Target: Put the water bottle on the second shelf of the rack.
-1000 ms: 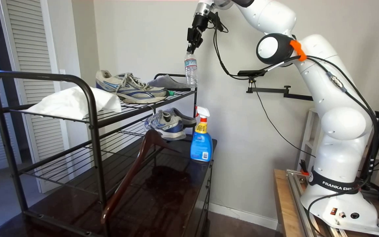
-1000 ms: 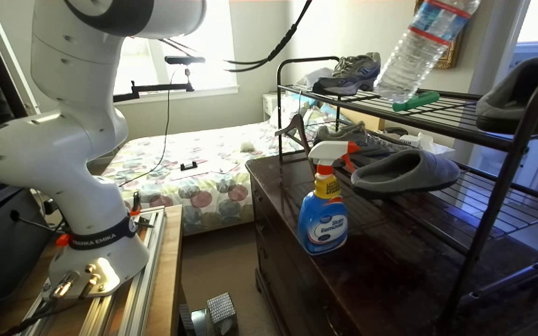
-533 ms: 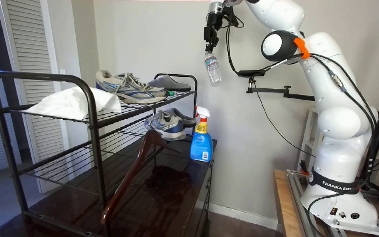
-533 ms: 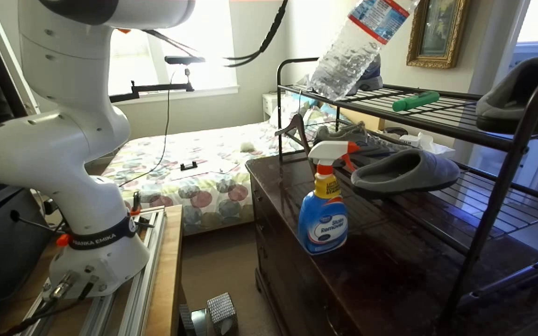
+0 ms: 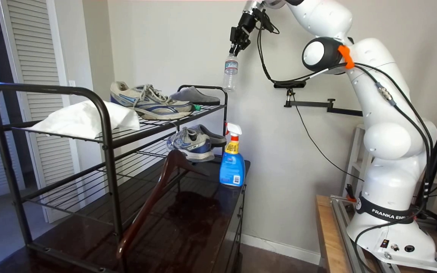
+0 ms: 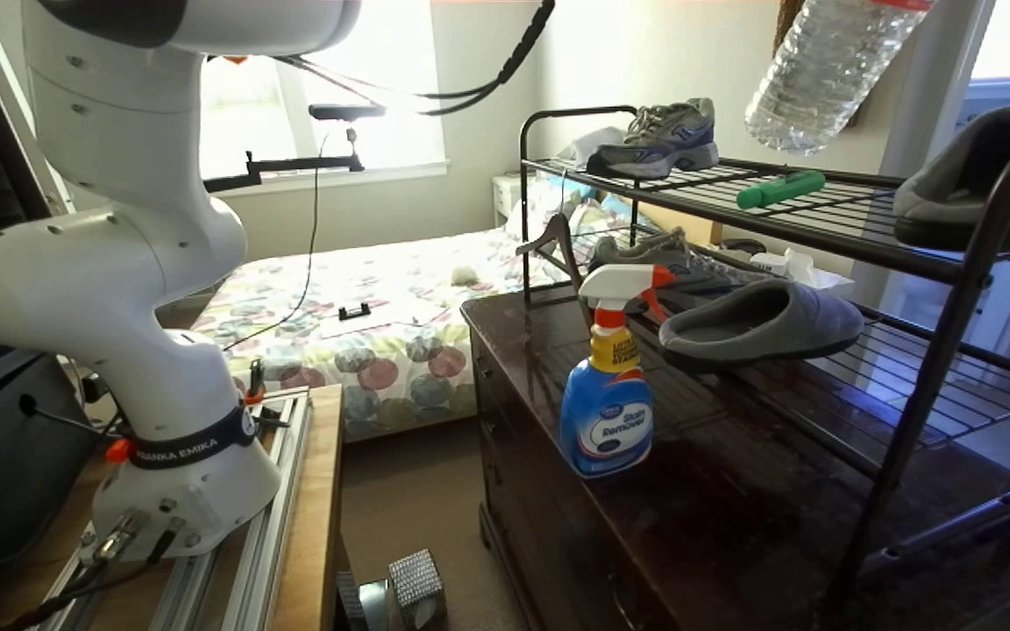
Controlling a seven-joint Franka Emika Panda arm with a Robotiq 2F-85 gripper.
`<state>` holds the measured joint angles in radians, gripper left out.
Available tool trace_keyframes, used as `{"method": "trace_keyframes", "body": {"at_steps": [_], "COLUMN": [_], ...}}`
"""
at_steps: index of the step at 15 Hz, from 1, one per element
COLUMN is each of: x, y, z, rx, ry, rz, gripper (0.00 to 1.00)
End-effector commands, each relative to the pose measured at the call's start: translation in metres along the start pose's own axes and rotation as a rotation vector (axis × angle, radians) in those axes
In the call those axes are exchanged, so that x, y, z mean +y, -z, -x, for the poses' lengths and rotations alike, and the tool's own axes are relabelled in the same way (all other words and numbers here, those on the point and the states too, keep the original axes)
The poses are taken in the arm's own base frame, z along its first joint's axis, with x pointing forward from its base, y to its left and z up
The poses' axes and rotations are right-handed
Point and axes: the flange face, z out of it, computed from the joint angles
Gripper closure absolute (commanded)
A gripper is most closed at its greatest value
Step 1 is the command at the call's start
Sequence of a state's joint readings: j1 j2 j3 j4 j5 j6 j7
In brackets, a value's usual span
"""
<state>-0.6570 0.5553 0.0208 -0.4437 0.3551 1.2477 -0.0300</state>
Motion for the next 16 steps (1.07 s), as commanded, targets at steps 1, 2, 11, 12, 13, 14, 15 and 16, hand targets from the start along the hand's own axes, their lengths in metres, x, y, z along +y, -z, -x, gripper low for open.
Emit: {"method": "trace_keyframes", "body": {"at_steps": [1, 2, 11, 12, 13, 14, 15, 16], "x": [0.001, 0.003, 0.024, 0.039, 0.052, 0.065, 0.078, 0.092], "y": [0.001, 0.001, -0.037, -0.047, -0.055, -0.061, -0.063, -0.067], "z": [-0.002, -0.002, -0.025, -0.03, -0.035, -0.036, -0.04, -0.042], "rx": [0.011, 0.016, 0.036, 0.037, 0.05, 0.042, 0.065, 0.079], "ry": [-0.016, -0.025, -0.089, -0.115, -0.141, -0.177, -0.21, -0.242], "rz": [-0.023, -0.036, -0.004, -0.004, -0.014, -0.044, -0.061, -0.065], "gripper": [0.7, 0.7, 0.92, 0.92, 0.92, 0.92, 0.92, 0.92]}}
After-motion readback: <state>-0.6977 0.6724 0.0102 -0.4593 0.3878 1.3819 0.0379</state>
